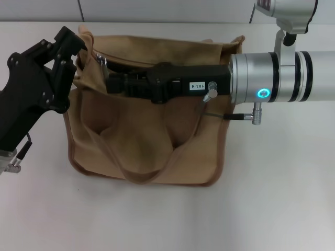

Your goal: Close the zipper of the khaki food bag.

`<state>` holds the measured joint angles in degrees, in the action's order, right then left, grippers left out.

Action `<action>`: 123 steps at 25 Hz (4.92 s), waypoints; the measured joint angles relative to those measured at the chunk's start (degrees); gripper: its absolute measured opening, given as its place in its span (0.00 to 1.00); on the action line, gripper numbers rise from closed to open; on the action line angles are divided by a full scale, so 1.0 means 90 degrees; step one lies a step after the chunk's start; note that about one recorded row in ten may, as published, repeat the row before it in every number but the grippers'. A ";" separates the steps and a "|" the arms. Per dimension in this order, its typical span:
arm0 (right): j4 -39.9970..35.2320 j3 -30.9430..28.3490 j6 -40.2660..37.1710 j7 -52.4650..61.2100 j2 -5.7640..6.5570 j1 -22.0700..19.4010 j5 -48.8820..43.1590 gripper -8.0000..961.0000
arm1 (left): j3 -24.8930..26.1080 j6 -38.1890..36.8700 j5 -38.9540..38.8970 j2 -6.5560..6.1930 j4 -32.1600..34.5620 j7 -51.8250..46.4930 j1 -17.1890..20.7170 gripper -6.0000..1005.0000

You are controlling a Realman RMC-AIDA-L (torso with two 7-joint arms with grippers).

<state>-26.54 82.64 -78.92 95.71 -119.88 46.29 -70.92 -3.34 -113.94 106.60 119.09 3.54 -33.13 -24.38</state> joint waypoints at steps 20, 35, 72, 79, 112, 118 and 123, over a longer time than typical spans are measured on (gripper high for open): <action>-0.0126 -0.0115 -0.0432 -0.0888 0.0009 -0.0669 0.0506 0.07 | 0.0007 -0.0059 0.0001 0.0000 -0.0062 0.0000 0.0021 0.07; -0.0184 -0.0101 -0.0103 -0.0850 0.0071 -0.0586 0.0352 0.57 | 0.0189 -0.0073 -0.0103 0.0009 -0.0201 -0.0163 -0.0244 0.07; -0.0269 0.0151 0.0138 -0.0149 0.0045 -0.0103 0.0253 0.55 | 0.0147 -0.0015 -0.0127 0.0010 -0.0238 -0.0377 -0.0426 0.07; -0.0278 0.0129 -0.0025 -0.0129 0.0049 -0.0095 0.0254 0.55 | 0.0139 -0.0015 -0.0127 0.0010 -0.0245 -0.0389 -0.0406 0.07; -0.0323 0.0076 0.0114 -0.0271 0.0019 -0.0087 -0.0007 0.04 | 0.0137 -0.0024 -0.0127 0.0009 -0.0257 -0.0371 -0.0426 0.07; -0.0322 0.0049 0.0132 -0.0326 0.0030 -0.0208 -0.0006 0.01 | 0.0163 -0.0014 -0.0146 0.0009 -0.0257 -0.0357 -0.0398 0.07; -0.0357 -0.0024 0.0095 -0.0367 0.0062 -0.0337 -0.0006 0.01 | 0.0183 -0.0007 -0.0160 0.0009 -0.0257 -0.0345 -0.0335 0.07</action>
<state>-29.75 82.42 -78.07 92.41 -119.32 43.26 -70.98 -1.70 -114.00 105.16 119.18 1.23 -36.23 -27.39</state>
